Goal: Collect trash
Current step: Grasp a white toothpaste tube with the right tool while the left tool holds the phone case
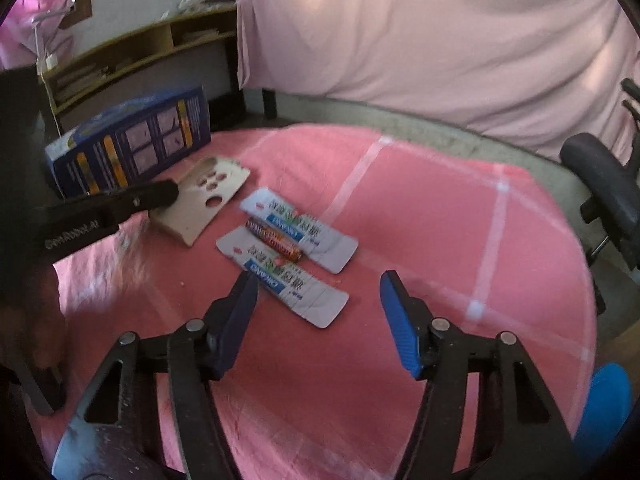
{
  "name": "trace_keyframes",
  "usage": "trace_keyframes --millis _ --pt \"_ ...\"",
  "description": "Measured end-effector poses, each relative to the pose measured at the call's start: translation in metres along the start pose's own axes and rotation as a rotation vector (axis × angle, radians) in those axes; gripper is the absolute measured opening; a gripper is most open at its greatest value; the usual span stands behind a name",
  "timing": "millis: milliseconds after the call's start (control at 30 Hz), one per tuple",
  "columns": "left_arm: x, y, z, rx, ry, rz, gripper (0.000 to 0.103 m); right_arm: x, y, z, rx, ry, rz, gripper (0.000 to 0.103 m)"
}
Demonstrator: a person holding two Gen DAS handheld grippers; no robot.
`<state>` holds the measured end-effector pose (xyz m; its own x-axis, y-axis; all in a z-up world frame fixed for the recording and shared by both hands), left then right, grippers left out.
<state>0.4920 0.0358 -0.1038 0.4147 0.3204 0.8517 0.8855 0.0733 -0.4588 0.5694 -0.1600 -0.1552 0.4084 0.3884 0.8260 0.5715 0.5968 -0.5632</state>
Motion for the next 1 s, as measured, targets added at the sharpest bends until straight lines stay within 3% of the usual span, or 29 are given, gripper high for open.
trace_keyframes --millis 67,267,567,600,633,1000 --pt "-0.001 -0.001 -0.001 -0.003 0.005 0.001 0.001 0.000 0.000 -0.001 0.012 0.011 0.001 0.085" --pt "0.001 0.000 -0.004 -0.007 0.009 -0.008 0.001 -0.003 -0.006 0.009 0.057 -0.020 0.006 0.047" --pt "0.002 -0.021 -0.010 -0.004 0.034 -0.061 0.001 -0.007 -0.020 0.017 0.048 -0.026 -0.028 0.041" --pt "0.003 -0.024 -0.010 -0.002 0.035 -0.075 0.001 -0.007 -0.024 0.018 0.040 -0.028 -0.040 0.038" --pt "0.005 -0.028 -0.011 -0.001 0.040 -0.088 0.001 -0.006 -0.029 0.018 0.037 -0.027 -0.057 0.024" --pt "0.008 -0.049 -0.024 0.011 0.071 -0.136 0.001 -0.006 -0.055 0.021 0.011 -0.024 -0.144 0.024"
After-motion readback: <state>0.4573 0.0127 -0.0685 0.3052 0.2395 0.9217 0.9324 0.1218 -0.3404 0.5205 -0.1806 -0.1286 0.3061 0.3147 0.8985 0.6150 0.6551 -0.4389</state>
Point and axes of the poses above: each gripper's, at about its wrist camera, not at the fingertips, and y roughly the way its jaws point, z to its left, x to its top, the point moved 4 cm from there along y, roughly the way its jaws point, and after that the axes turned 14 degrees about -z, right-handed, at the moved point
